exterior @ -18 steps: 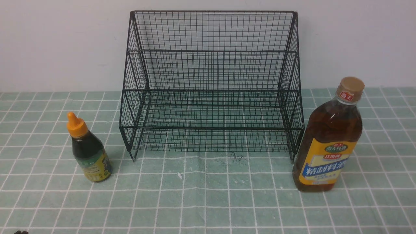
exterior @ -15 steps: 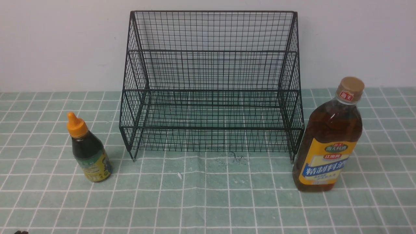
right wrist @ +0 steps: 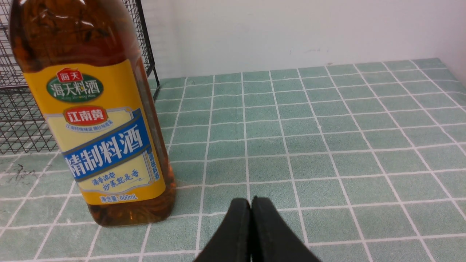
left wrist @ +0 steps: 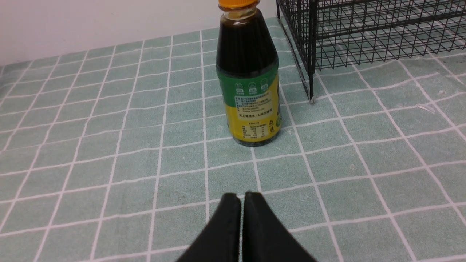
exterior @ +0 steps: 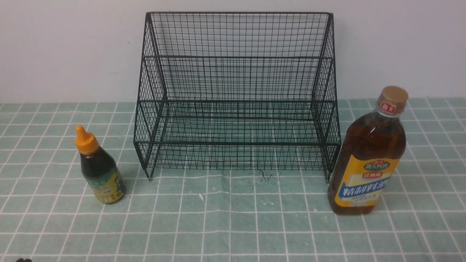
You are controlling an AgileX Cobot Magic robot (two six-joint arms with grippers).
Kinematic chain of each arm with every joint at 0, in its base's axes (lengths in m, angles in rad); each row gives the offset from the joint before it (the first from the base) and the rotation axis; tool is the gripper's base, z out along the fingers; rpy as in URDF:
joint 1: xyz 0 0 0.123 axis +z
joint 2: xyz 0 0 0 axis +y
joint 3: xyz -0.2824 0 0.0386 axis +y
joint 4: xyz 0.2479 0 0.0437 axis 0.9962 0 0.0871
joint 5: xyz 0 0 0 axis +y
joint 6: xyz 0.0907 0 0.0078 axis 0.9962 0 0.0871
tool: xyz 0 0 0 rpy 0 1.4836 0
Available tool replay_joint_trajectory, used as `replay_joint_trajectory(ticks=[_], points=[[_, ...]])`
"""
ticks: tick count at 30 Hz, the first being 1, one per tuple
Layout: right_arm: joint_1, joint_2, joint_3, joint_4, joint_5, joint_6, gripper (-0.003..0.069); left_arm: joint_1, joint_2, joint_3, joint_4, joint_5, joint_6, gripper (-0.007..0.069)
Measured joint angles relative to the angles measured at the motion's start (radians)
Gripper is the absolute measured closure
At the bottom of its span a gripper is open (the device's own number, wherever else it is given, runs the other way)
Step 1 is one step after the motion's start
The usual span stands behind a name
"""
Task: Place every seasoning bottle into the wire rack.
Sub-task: Use the right arm to grab the condiment bottle closest to it
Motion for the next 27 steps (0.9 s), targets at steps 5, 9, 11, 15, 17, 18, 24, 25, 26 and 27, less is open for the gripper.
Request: replay_joint_trajectory(ticks=[5, 9, 11, 15, 17, 18, 24, 25, 26, 27], points=[[0.0, 0.0, 0.0, 0.0, 0.0, 0.0, 0.0673, 0.0, 0.0, 0.0, 0.0, 0.0, 0.0, 0.0631], [0.0, 0.0, 0.0, -0.012, -0.001, 0.0, 0.0673, 0.0, 0.0, 0.0, 0.0, 0.0, 0.0, 0.0631], [0.0, 0.0, 0.0, -0.023, -0.002, 0.0, 0.0673, 0.0, 0.0, 0.0, 0.0, 0.0, 0.0, 0.0631], [0.0, 0.0, 0.006, -0.016, -0.069, 0.001, 0.0673, 0.0, 0.0, 0.0, 0.0, 0.0, 0.0, 0.0631], [0.0, 0.0, 0.007, 0.054, -0.166, 0.024, 0.0673, 0.0, 0.0, 0.0, 0.0, 0.0, 0.0, 0.0631], [0.0, 0.0, 0.007, 0.09, -0.2, 0.037, 0.0673, 0.0, 0.0, 0.0, 0.0, 0.0, 0.0, 0.0631], [0.0, 0.0, 0.007, 0.323, -0.464, 0.117, 0.0673, 0.0, 0.0, 0.0, 0.0, 0.0, 0.0, 0.0631], [0.0, 0.0, 0.007, 0.331, -0.476, 0.118, 0.0673, 0.0, 0.0, 0.0, 0.0, 0.0, 0.0, 0.0631], [0.0, 0.0, 0.007, 0.344, -0.499, 0.119, 0.0673, 0.0, 0.0, 0.0, 0.0, 0.0, 0.0, 0.0631], [0.0, 0.0, 0.007, 0.355, -0.525, 0.121, 0.0673, 0.0, 0.0, 0.0, 0.0, 0.0, 0.0, 0.0631]])
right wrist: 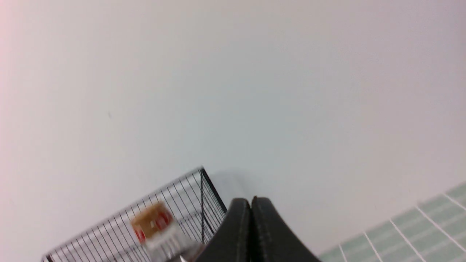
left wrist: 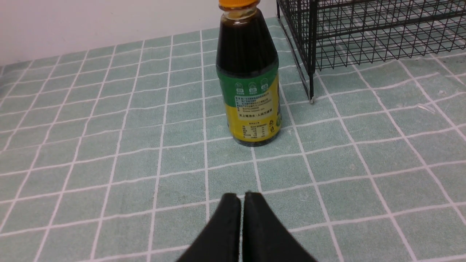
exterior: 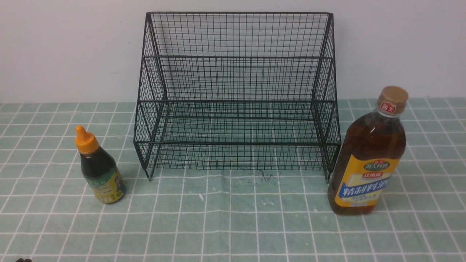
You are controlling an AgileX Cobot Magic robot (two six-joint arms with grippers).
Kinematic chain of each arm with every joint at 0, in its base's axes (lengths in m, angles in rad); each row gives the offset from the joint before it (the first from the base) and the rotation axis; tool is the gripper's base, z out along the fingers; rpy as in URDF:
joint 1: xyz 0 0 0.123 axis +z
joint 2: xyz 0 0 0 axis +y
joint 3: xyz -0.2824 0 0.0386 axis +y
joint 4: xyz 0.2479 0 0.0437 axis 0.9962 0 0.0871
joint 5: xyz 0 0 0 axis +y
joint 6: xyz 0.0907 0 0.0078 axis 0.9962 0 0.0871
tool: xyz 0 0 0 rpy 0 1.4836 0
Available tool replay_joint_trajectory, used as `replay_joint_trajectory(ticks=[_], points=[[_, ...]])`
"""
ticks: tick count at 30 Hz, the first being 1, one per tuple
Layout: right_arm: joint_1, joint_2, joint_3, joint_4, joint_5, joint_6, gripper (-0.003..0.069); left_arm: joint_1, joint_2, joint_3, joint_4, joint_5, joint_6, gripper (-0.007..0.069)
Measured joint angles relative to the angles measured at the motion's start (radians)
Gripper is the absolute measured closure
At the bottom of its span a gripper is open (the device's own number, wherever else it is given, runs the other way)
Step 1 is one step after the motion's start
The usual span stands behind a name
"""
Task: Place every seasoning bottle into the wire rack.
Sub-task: Use the right arm to grab the condiment bottle closest to it
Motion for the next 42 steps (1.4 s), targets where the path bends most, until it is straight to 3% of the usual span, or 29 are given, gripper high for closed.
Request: replay_joint_trajectory(ticks=[7, 9, 13, 17, 21, 24, 28, 33, 40, 42], points=[[0.0, -0.001, -0.012, 0.018, -0.144, 0.046, 0.0673, 0.0, 0.0, 0.0, 0.0, 0.0, 0.0, 0.0631], [0.0, -0.001, -0.056, -0.013, -0.11, 0.069, 0.0673, 0.0, 0.0, 0.0, 0.0, 0.0, 0.0, 0.0631], [0.019, 0.113, -0.344, -0.237, 0.165, 0.11, 0.0673, 0.0, 0.0, 0.0, 0.0, 0.0, 0.0, 0.0631], [0.084, 0.357, -0.633, -0.36, 0.454, 0.072, 0.0673, 0.0, 0.0, 0.0, 0.0, 0.0, 0.0, 0.0631], [0.18, 0.585, -0.802, -0.352, 0.601, -0.05, 0.0673, 0.0, 0.0, 0.0, 0.0, 0.0, 0.0, 0.0631], [0.265, 0.757, -0.891, -0.317, 0.624, -0.168, 0.0673, 0.0, 0.0, 0.0, 0.0, 0.0, 0.0, 0.0631], [0.313, 0.896, -0.958, -0.292, 0.627, -0.211, 0.0662, 0.0, 0.0, 0.0, 0.0, 0.0, 0.0, 0.0631], [0.319, 1.01, -0.978, -0.279, 0.603, -0.218, 0.0543, 0.0, 0.0, 0.0, 0.0, 0.001, 0.0, 0.0631], [0.319, 1.13, -0.978, -0.276, 0.552, -0.219, 0.0172, 0.0, 0.0, 0.0, 0.0, 0.001, 0.0, 0.0631], [0.319, 1.15, -0.979, -0.279, 0.552, -0.219, 0.0122, 0.0, 0.0, 0.0, 0.0, 0.001, 0.0, 0.0631]])
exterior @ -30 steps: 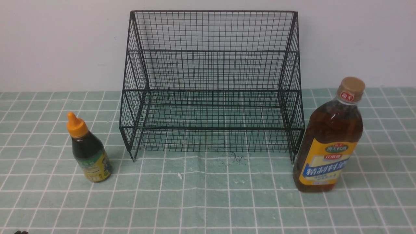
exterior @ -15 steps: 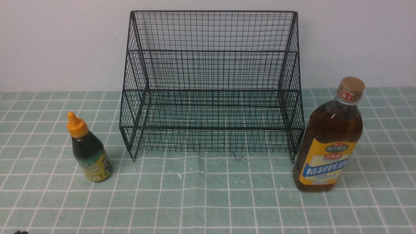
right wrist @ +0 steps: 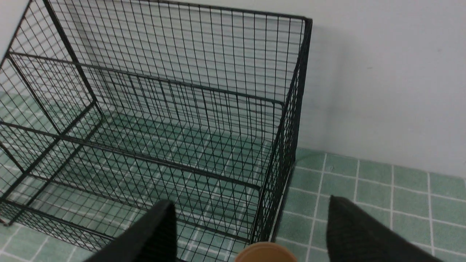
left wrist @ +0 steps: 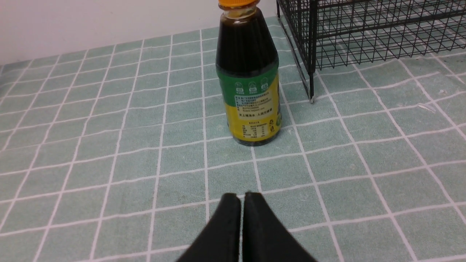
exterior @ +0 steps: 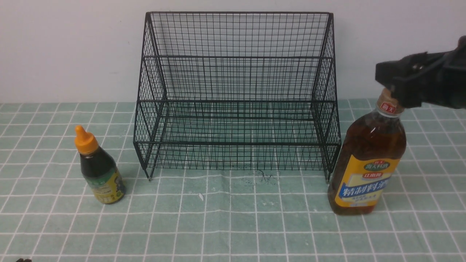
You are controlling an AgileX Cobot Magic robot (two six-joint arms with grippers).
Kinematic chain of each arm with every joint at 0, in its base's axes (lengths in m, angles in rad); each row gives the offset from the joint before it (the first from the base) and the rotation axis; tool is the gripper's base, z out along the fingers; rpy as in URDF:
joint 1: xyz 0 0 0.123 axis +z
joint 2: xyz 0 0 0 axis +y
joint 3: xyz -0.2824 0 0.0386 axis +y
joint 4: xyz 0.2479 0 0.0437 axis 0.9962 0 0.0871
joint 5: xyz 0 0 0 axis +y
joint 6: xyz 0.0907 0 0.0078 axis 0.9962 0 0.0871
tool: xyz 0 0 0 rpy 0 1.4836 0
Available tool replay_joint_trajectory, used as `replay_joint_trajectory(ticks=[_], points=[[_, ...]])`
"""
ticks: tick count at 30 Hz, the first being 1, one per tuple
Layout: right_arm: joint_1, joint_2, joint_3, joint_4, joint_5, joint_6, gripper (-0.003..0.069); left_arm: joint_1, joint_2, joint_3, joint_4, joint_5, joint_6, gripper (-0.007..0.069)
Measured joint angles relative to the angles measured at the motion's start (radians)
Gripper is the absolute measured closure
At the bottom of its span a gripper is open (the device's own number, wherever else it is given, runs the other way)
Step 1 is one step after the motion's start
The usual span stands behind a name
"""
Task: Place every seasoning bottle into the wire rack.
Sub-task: Use the right arm to grab the condiment bottle closest to it, then use the right arm to put the condiment bottle back on the shelf
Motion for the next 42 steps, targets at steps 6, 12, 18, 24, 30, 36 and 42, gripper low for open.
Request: replay_joint_trajectory(ticks=[6, 12, 18, 24, 30, 36, 42], points=[[0.0, 0.112, 0.0, -0.004, 0.058, -0.002, 0.0025, 0.0, 0.0, 0.0, 0.0, 0.0, 0.0, 0.0631], [0.0, 0.156, 0.0, -0.013, 0.105, -0.004, 0.011, 0.0, 0.0, 0.0, 0.0, 0.0, 0.0, 0.0631], [0.0, 0.131, -0.001, -0.046, 0.069, -0.01, 0.034, 0.0, 0.0, 0.0, 0.0, 0.0, 0.0, 0.0631], [0.0, 0.039, 0.005, -0.049, 0.185, -0.019, 0.034, 0.0, 0.0, 0.0, 0.0, 0.0, 0.0, 0.0631], [0.0, -0.096, -0.114, -0.045, 0.313, -0.065, 0.034, 0.0, 0.0, 0.0, 0.0, 0.0, 0.0, 0.0631], [0.0, -0.06, -0.311, 0.045, 0.326, -0.142, 0.034, 0.0, 0.0, 0.0, 0.0, 0.0, 0.0, 0.0631], [0.0, 0.092, -0.441, 0.23, 0.335, -0.315, 0.034, 0.0, 0.0, 0.0, 0.0, 0.001, 0.0, 0.0631]])
